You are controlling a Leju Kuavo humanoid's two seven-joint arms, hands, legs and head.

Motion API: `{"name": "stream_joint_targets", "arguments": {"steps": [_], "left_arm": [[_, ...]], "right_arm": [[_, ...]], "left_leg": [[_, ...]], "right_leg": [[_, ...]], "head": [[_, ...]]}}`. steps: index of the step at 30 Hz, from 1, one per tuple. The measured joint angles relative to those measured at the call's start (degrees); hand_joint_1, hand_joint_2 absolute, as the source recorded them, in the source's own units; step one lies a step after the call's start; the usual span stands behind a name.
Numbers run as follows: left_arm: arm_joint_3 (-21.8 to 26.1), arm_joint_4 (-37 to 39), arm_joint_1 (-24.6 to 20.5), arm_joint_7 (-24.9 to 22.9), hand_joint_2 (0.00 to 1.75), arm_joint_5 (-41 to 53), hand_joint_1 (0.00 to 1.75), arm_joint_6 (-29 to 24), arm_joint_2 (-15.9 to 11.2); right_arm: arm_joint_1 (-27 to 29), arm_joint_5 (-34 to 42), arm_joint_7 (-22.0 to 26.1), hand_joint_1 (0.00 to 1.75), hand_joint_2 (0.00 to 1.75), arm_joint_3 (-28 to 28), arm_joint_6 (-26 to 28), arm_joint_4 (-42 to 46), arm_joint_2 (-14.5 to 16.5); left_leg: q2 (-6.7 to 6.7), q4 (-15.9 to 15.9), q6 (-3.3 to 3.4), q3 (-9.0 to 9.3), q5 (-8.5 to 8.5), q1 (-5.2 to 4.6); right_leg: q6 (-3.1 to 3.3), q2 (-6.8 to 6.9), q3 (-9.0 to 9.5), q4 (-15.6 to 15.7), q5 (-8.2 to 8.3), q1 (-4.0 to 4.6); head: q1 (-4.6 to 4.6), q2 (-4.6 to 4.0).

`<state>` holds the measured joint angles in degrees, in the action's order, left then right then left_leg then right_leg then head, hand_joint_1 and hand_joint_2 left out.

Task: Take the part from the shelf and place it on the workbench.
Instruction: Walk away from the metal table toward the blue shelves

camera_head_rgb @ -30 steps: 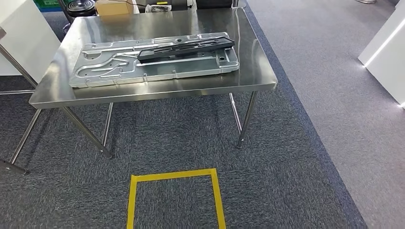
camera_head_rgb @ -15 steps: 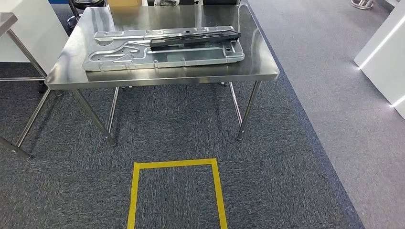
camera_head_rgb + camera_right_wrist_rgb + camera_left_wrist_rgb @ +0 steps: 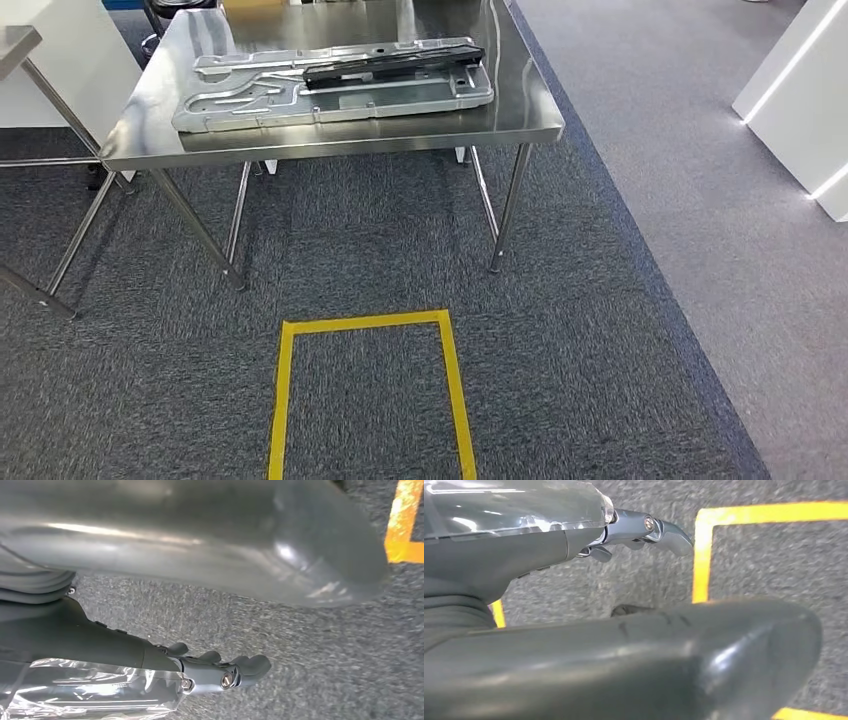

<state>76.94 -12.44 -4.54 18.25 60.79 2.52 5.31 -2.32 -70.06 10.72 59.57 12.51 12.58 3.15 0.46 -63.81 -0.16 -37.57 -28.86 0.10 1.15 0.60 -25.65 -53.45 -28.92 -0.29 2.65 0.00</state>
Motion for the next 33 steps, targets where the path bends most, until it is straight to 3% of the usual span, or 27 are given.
{"name": "stream_joint_targets", "arguments": {"steps": [2,3,4,6,8,9,12,14,16,17,18,19,20,21,23,26,28,30,32,33], "left_arm": [[0.0,0.0,0.0,-0.2,0.00,0.1,0.00,0.0,0.0],[0.0,0.0,0.0,-0.3,0.00,0.1,0.00,0.0,0.0],[0.0,0.0,0.1,-0.3,0.00,0.2,0.00,0.0,-0.1],[0.0,0.0,0.0,-0.3,0.00,0.2,0.00,0.1,-0.2],[0.0,0.0,0.0,-0.4,0.00,0.2,0.00,0.1,-0.3],[0.0,0.0,-0.1,-0.4,0.00,0.2,0.00,0.1,-0.3],[-0.1,0.0,0.0,-0.5,0.00,0.3,0.00,0.1,-0.3],[-0.1,0.0,-0.1,-0.5,0.00,0.3,0.00,0.1,-0.3],[-0.1,0.0,0.0,-0.5,0.00,0.5,0.00,0.1,-0.4],[-0.1,0.0,0.0,-0.5,0.00,0.5,0.00,0.1,-0.4],[-0.1,0.0,0.0,-0.5,0.00,0.5,0.00,0.1,-0.4],[-0.1,0.0,0.1,-0.5,0.00,0.6,0.00,0.1,-0.4],[-0.1,0.0,0.1,-0.5,0.00,0.6,0.00,0.1,-0.4],[-0.1,0.0,0.1,-0.6,0.00,0.6,0.00,0.1,-0.4],[-0.1,0.0,0.0,-0.7,0.00,0.6,0.00,0.1,-0.3],[-0.1,0.0,-0.1,-0.8,0.00,0.6,0.00,0.0,-0.3],[-0.1,0.0,-0.1,-0.9,0.00,0.6,0.00,0.0,-0.4],[-0.1,0.0,-0.1,-0.9,0.00,0.6,0.00,0.0,-0.5],[-0.1,0.0,-0.1,-0.9,0.00,0.6,0.00,0.0,-0.5],[-0.1,0.0,0.0,-0.9,0.00,0.6,0.00,0.0,-0.5]], "right_arm": [[0.0,0.2,0.0,0.00,0.00,0.3,-0.1,0.0,0.0],[0.1,0.2,0.0,0.00,0.00,0.4,-0.1,0.0,0.0],[0.2,0.3,0.0,0.00,0.00,0.5,-0.1,0.0,0.0],[0.2,0.6,0.1,0.00,0.00,0.7,-0.2,0.0,0.1],[0.2,1.1,0.1,0.00,0.00,1.0,-0.5,0.0,0.2],[0.2,1.3,0.2,0.00,0.00,1.2,-0.6,0.0,0.2],[0.1,1.7,-0.1,0.00,0.00,1.8,-1.2,0.0,0.2],[0.1,2.2,-0.8,0.00,0.87,2.2,-2.0,0.0,0.3],[0.1,2.8,-1.4,0.00,1.75,2.8,-3.0,0.0,0.3],[0.1,3.0,-1.6,0.00,1.75,3.1,-3.4,0.0,0.3],[0.1,3.3,-1.8,0.00,1.75,3.3,-3.8,0.0,0.3],[0.1,3.6,-2.0,0.00,1.75,3.6,-4.2,0.0,0.3],[0.1,4.0,-2.2,0.00,1.75,3.8,-4.6,0.0,0.3],[0.1,4.2,-2.3,0.00,1.75,4.1,-4.9,0.0,0.3],[0.0,4.7,-2.5,0.00,1.75,4.7,-5.2,0.0,0.2],[-0.2,5.2,-2.9,0.00,1.75,5.2,-5.2,0.0,0.2],[-0.2,5.3,-3.0,0.00,1.75,5.5,-5.2,0.0,0.2],[-0.2,5.3,-3.0,0.00,1.75,5.8,-5.2,0.0,0.3],[-0.2,5.3,-3.0,0.00,1.75,6.0,-5.2,0.0,0.3],[-0.2,5.3,-3.0,0.00,1.75,6.0,-5.2,0.0,0.3]], "left_leg": [[-0.01,-7.2,-0.51,-1.97,-3.92,0.33],[-0.01,-9.0,-0.73,-2.00,-4.23,0.49],[0.00,-8.6,-0.92,-0.92,-3.50,0.66],[0.01,-1.8,-1.15,4.15,-0.91,1.00],[-0.15,4.9,-0.75,8.43,0.14,0.97],[-0.25,6.3,-0.33,9.15,-0.01,0.87],[-0.33,6.7,1.03,8.63,-0.01,0.80],[-0.23,7.0,1.84,8.27,0.53,0.92],[-0.13,6.9,2.30,7.73,0.90,0.79],[-0.10,6.9,2.38,7.49,1.02,0.67],[-0.09,6.8,2.42,7.33,1.11,0.56],[-0.10,6.8,2.42,7.27,1.16,0.45],[-0.11,6.8,2.40,7.31,1.18,0.34],[-0.12,6.8,2.38,7.40,1.19,0.25],[-0.11,6.7,2.10,7.39,1.21,-0.05],[-0.03,6.8,1.20,7.11,1.43,-0.04],[-0.06,5.7,0.63,6.66,0.60,0.04],[-0.16,0.7,0.15,4.41,-2.55,0.18],[-0.18,-6.9,-0.31,0.97,-6.01,0.43],[-0.18,-9.1,-0.53,-0.05,-6.51,0.58]], "right_leg": [[0.00,0.05,-1.19,-0.2,0.80,0.02],[-0.11,0.06,-1.77,-0.4,1.11,0.00],[-0.25,0.06,-2.30,-0.6,1.36,-0.07],[-0.63,0.04,-3.22,-1.4,1.58,-0.26],[-1.23,0.00,-4.08,-2.5,1.59,-0.28],[-1.59,-0.01,-4.40,-2.8,1.61,-0.21],[-2.61,-0.08,-4.91,-3.5,1.59,-0.19],[-3.13,-0.23,-6.46,-6.8,-0.78,-0.38],[-3.48,-0.33,-9.82,-14.1,-4.87,-0.47],[-3.57,-0.34,-11.37,-17.5,-6.21,-0.48],[-3.57,-0.34,-12.19,-19.4,-6.50,-0.47],[-3.45,-0.34,-11.90,-19.1,-5.63,-0.45],[-3.17,-0.34,-10.53,-16.5,-3.82,-0.41],[-2.74,-0.36,-8.44,-12.4,-1.65,-0.29],[-1.92,-0.34,-4.99,-5.3,0.87,0.05],[-1.34,-0.36,-4.34,-3.0,1.21,0.40],[-0.84,-0.26,-4.20,-2.2,1.71,0.14],[-0.43,-0.13,-4.14,-1.7,2.11,-0.13],[-0.28,-0.11,-4.37,-1.8,2.16,-0.10],[-0.30,-0.12,-4.45,-1.9,2.14,-0.09]], "head": [[-0.01,0.00],[-0.01,0.00],[-0.01,0.00],[-0.01,0.00],[-0.01,0.00],[-0.01,0.00],[-0.01,0.00],[-0.01,0.00],[-0.01,0.00],[-0.01,0.00],[-0.01,0.00],[-0.01,0.00],[-0.01,0.00],[-0.01,0.00],[-0.01,0.00],[-0.01,0.00],[-0.01,0.00],[-0.01,0.00],[-0.01,0.00],[-0.01,0.00]]}}
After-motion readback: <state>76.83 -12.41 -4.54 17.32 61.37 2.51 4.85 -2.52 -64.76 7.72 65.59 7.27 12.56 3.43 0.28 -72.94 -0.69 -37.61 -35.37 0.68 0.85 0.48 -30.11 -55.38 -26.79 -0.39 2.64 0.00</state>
